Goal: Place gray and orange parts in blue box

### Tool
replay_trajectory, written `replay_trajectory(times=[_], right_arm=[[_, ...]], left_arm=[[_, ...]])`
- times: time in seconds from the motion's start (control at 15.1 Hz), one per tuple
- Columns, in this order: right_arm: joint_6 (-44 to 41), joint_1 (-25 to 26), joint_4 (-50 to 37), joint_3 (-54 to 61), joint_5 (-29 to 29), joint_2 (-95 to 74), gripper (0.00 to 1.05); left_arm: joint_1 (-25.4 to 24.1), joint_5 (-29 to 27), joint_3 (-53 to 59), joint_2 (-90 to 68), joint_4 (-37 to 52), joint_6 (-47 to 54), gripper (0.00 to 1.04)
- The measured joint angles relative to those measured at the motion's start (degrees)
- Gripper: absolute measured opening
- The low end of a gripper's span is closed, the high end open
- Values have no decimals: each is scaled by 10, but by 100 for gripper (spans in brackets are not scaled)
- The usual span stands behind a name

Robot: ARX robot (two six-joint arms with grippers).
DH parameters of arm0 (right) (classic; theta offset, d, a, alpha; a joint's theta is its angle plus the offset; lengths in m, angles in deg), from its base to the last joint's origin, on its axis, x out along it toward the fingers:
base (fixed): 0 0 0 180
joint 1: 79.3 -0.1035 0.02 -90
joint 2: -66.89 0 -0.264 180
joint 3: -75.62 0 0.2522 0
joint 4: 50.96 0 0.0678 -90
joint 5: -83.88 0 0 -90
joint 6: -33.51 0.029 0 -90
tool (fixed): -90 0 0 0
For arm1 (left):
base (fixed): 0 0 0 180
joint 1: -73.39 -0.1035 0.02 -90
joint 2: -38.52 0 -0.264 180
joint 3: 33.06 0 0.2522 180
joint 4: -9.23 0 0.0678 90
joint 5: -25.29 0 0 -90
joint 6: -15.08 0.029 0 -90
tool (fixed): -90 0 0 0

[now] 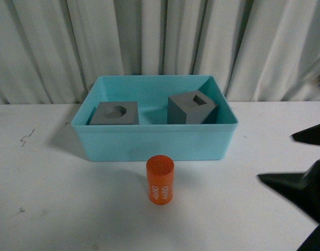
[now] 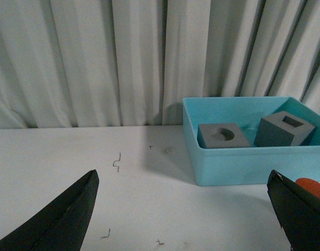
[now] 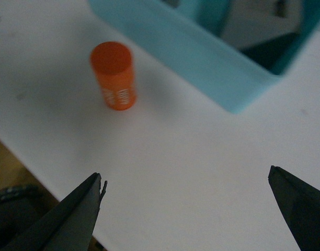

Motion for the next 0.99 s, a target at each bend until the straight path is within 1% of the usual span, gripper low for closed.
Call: replay_trajectory(times=[0.07, 0.13, 0.2, 0.26, 0.6, 0.79, 0.99], right_arm=[[-10, -47, -10, -6, -6, -37, 98], [-13, -77, -35, -17, 5, -66, 98], [-12, -94, -68, -36, 19, -102, 98], [0, -102, -86, -51, 28, -130, 98], [31, -132, -110, -115, 36, -224, 98], [36, -133, -116, -151, 42, -271, 98], [42, -159, -114, -203, 42, -331, 98]], left_arm=[[0, 0, 0, 0, 0, 0, 98], [0, 0, 0, 0, 0, 0, 98], [0, 0, 0, 0, 0, 0, 98], [0, 0, 0, 0, 0, 0, 98], [0, 0, 0, 0, 0, 0, 98], [0, 0, 0, 0, 0, 0, 98], [0, 0, 0, 0, 0, 0, 98]])
